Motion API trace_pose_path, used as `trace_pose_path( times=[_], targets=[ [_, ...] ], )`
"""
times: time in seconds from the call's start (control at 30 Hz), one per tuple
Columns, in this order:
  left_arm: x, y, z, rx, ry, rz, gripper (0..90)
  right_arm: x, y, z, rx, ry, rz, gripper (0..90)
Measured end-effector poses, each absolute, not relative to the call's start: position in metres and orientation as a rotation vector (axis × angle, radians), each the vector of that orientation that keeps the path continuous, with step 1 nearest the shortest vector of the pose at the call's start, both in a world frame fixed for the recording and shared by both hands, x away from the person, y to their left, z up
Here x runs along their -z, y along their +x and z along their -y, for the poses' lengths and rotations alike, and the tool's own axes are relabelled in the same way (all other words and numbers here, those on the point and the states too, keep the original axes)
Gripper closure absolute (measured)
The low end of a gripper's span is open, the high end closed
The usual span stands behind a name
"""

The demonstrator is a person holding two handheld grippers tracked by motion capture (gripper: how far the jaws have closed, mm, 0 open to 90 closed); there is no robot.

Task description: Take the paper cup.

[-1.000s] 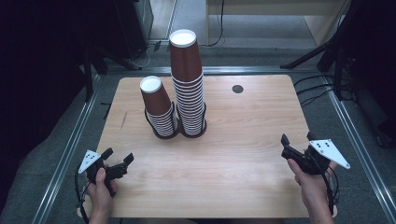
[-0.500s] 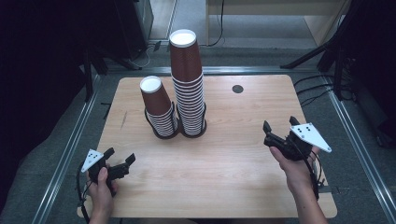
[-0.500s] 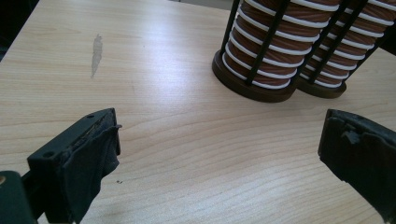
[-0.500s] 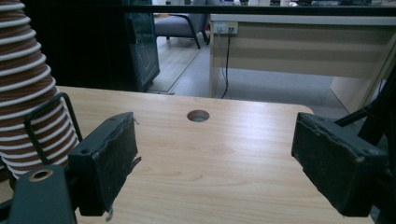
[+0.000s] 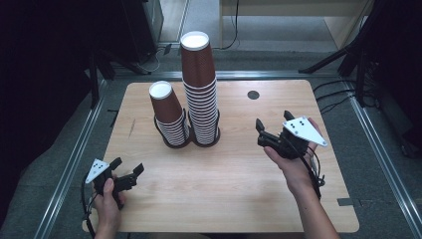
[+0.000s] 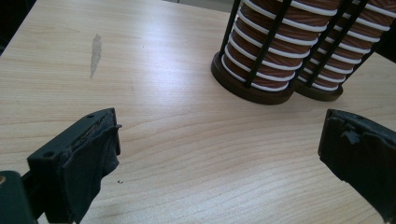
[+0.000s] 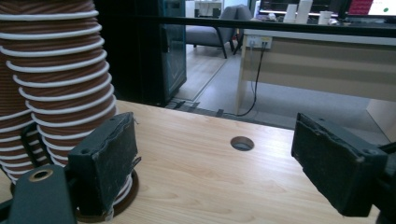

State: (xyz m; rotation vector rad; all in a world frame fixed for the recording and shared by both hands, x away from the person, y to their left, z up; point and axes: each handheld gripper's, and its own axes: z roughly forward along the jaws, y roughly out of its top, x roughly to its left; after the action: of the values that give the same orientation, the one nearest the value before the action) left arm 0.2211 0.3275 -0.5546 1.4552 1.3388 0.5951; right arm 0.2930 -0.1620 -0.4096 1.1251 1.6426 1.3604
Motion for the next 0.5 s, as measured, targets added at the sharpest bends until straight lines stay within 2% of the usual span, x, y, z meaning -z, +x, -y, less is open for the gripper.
trace_pose_path(
  times=[0.5],
  targets=[
    [0.555, 0.221, -0.33, -0.579, 1.439, -1.34, 0.0, 0.399, 0.303, 0.127, -1.385, 1.071, -1.671, 14.1]
  ],
)
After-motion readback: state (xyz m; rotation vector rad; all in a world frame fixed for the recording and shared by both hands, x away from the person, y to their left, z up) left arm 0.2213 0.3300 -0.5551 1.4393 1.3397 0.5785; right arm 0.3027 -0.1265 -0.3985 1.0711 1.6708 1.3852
